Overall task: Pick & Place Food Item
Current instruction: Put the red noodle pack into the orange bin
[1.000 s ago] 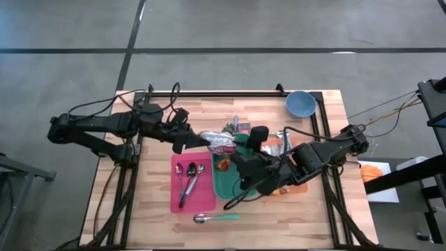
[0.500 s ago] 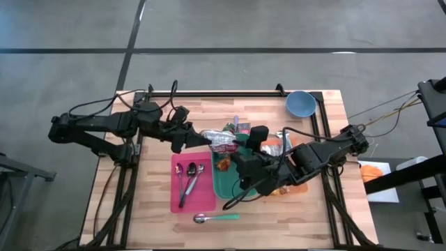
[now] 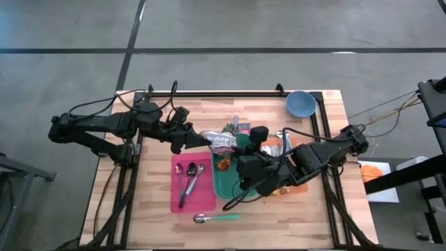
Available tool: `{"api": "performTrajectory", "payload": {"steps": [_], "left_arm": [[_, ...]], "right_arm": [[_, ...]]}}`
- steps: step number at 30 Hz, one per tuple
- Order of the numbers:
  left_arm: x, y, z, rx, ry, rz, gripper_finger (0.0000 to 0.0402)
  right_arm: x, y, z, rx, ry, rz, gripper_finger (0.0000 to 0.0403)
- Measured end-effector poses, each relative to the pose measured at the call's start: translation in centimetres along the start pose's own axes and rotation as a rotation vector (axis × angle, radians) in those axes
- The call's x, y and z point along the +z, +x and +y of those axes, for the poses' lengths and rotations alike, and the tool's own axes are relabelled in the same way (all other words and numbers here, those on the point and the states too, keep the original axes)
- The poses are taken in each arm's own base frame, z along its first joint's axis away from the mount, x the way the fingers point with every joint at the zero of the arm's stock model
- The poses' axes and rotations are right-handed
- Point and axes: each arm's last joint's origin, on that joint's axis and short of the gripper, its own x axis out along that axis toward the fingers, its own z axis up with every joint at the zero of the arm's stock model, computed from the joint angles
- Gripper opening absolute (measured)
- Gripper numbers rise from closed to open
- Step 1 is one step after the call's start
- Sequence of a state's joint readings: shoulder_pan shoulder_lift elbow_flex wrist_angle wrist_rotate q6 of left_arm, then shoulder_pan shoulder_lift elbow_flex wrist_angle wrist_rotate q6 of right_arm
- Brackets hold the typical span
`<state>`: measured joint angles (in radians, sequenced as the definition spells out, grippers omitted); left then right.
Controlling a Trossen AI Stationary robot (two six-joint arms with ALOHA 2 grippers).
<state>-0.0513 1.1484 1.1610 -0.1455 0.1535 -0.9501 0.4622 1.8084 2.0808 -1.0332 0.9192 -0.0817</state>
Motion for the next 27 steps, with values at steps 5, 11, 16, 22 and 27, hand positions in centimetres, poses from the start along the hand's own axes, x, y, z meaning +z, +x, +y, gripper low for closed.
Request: {"api": "performTrajectory", "payload": {"steps": [5, 11, 16, 22, 27], "left_arm": [[-0.05, 0.00, -0.03, -0.003, -0.008, 0.005, 0.0000], [-0.09, 0.01, -0.13, -0.011, -0.025, 0.005, 0.0004], [0.04, 0.01, -0.53, -0.064, -0.020, 0.006, 0.0052], [-0.02, -0.02, -0.62, -0.081, -0.025, 0.025, 0.0152], [-0.10, -0.01, -0.56, -0.076, -0.041, 0.036, 0.0223]], "right_arm": [[0.07, -0.08, -0.10, 0.005, 0.004, -0.003, 0.0012], [0.10, -0.12, -0.08, 0.019, 0.006, -0.006, 0.0011], [0.13, -0.13, -0.01, 0.048, 0.007, -0.009, 0.0011], [0.13, -0.20, 0.05, 0.050, 0.007, -0.010, 0.0011], [0.14, -0.25, 0.10, 0.051, 0.007, -0.012, 0.0011]]}}
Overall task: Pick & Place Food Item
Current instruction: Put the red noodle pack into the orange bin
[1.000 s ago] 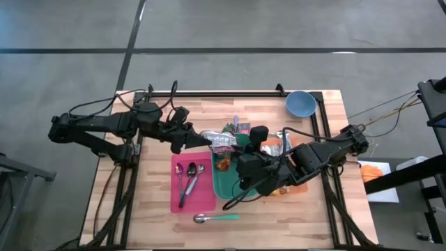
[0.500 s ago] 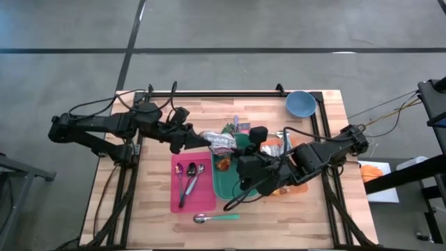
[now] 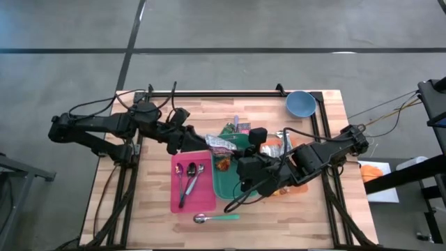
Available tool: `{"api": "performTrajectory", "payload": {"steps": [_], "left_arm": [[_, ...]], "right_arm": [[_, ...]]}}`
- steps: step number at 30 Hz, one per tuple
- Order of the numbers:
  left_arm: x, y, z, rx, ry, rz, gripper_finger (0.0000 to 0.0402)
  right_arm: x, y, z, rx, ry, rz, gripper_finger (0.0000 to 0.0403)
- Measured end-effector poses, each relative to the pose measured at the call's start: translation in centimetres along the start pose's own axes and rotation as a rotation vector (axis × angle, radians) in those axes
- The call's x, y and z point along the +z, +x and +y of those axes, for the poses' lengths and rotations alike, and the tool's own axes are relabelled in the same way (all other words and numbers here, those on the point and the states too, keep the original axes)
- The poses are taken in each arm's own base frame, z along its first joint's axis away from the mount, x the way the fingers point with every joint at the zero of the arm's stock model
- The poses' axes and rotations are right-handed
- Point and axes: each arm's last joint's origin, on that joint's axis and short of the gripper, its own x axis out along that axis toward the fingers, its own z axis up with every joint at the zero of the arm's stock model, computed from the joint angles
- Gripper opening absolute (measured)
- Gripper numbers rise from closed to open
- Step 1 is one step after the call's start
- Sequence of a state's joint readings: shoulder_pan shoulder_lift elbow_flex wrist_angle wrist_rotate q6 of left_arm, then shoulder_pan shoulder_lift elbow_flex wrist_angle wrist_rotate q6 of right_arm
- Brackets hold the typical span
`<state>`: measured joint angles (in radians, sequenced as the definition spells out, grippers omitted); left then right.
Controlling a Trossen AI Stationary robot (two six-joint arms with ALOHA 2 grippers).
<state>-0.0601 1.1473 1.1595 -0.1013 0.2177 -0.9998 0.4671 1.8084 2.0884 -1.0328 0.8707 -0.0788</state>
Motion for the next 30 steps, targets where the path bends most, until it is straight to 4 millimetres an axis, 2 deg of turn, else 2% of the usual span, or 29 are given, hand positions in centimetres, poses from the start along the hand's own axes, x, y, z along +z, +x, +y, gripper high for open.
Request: {"api": "performTrajectory", "payload": {"steps": [3, 7, 19, 30], "left_arm": [[0.0, 0.0, 0.0, 0.002, -0.004, 0.002, 0.0251], [0.0, 0.0, 0.1, 0.006, -0.005, 0.004, 0.0270], [0.0, 0.0, 0.1, 0.008, -0.017, -0.002, 0.0273], [0.1, 0.0, 0.2, 0.032, 0.000, -0.037, 0.0273]], "right_arm": [[0.0, 0.0, 0.0, 0.000, 0.018, 0.000, 0.0011], [-0.1, -0.1, -0.1, -0.001, 0.055, 0.002, 0.0011], [-0.4, -1.7, -2.1, -0.002, 0.172, -0.015, 0.0008], [-2.8, -3.0, -3.4, -0.015, 0.344, 0.132, 0.0008]]}}
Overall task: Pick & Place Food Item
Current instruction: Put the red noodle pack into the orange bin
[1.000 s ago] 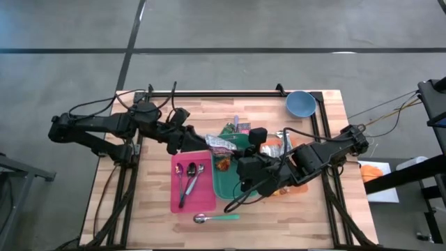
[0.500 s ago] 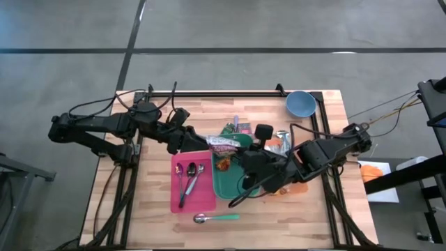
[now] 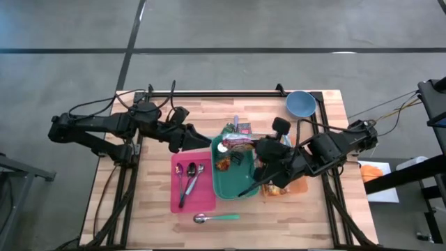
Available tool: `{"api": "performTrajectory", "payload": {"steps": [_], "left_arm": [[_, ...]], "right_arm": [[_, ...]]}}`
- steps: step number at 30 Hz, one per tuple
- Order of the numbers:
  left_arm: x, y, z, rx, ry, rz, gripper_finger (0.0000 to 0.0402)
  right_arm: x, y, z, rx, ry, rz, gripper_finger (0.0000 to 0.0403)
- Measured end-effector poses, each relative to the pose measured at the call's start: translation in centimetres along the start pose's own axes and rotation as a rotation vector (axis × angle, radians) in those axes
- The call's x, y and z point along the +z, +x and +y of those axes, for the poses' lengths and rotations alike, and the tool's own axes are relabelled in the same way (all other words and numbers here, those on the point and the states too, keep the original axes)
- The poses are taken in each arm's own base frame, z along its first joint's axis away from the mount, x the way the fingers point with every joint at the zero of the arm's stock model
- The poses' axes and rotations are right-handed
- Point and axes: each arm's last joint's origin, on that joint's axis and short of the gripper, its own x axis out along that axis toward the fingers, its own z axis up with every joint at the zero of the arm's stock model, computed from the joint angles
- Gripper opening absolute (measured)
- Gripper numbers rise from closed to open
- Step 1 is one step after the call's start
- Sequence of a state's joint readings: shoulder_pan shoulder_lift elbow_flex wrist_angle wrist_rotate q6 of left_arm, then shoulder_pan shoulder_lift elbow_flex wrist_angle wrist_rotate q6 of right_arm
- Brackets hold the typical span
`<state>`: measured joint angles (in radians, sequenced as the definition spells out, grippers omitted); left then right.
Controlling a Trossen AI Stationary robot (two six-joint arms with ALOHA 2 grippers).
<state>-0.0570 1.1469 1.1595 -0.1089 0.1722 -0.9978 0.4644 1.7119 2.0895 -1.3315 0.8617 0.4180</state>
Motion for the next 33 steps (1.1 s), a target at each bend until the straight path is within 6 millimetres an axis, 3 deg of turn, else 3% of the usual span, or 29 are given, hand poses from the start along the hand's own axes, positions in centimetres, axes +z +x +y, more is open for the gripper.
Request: {"api": "performTrajectory", "payload": {"steps": [7, 18, 24, 29, 33], "left_arm": [[-0.1, 0.0, 0.1, 0.014, -0.004, 0.009, 0.0273], [-0.4, 0.0, 0.5, 0.060, -0.035, 0.040, 0.0273], [-0.5, 0.0, 0.6, 0.063, -0.036, 0.047, 0.0273], [-0.6, 0.0, 0.6, 0.067, -0.037, 0.055, 0.0273], [-0.7, -0.1, 0.8, 0.084, -0.041, 0.065, 0.0273]], "right_arm": [[-1.9, -0.5, -1.4, -0.054, 0.157, 0.147, 0.0008], [-2.8, -0.8, -1.3, 0.095, 0.324, 0.302, 0.0008], [-3.6, -0.6, -0.4, 0.255, 0.281, 0.469, 0.0008], [-5.3, -0.4, -0.3, 0.322, 0.259, 0.597, 0.0008], [-7.6, -0.3, -1.1, 0.282, 0.336, 0.694, 0.0008]]}}
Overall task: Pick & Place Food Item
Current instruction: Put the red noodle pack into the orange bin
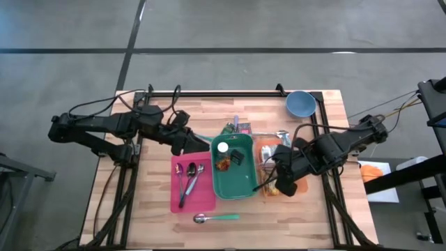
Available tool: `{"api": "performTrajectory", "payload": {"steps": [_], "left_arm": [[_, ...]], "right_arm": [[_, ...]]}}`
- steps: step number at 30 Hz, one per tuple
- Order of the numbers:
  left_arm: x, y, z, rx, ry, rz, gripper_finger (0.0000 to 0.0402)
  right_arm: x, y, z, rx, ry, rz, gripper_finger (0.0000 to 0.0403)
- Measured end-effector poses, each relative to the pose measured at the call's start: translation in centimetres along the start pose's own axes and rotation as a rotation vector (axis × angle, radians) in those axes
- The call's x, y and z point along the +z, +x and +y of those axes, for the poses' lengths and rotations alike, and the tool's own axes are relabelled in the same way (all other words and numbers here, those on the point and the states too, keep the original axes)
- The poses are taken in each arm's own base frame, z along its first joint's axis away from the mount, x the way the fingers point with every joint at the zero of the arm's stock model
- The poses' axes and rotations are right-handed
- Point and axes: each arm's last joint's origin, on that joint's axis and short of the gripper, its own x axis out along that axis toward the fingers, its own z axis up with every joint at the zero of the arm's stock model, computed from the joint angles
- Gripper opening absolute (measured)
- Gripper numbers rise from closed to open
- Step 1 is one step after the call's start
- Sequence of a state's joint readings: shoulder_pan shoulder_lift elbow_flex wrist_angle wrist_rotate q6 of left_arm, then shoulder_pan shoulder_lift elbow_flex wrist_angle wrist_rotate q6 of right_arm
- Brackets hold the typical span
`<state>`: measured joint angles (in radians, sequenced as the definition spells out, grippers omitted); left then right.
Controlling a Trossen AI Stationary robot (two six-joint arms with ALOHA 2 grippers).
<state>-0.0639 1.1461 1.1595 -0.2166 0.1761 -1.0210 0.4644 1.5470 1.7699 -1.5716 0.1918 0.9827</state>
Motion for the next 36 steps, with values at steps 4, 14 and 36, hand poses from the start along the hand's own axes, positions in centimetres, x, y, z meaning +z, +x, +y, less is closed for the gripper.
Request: {"api": "performTrajectory", "payload": {"steps": [4, 14, 36], "left_arm": [[-0.1, 0.0, 0.2, 0.019, -0.004, 0.013, 0.0273], [-0.1, 0.0, 0.2, 0.020, -0.004, 0.013, 0.0273], [-0.1, 0.0, 0.2, 0.020, -0.004, 0.014, 0.0273]], "right_arm": [[-1.8, 1.1, -2.0, -0.024, 0.173, 0.083, 0.0008], [-5.2, 2.7, -5.3, -0.062, 0.494, 0.251, 0.0008], [-3.6, 8.0, -5.5, -0.236, 0.551, 0.380, 0.0008]]}}
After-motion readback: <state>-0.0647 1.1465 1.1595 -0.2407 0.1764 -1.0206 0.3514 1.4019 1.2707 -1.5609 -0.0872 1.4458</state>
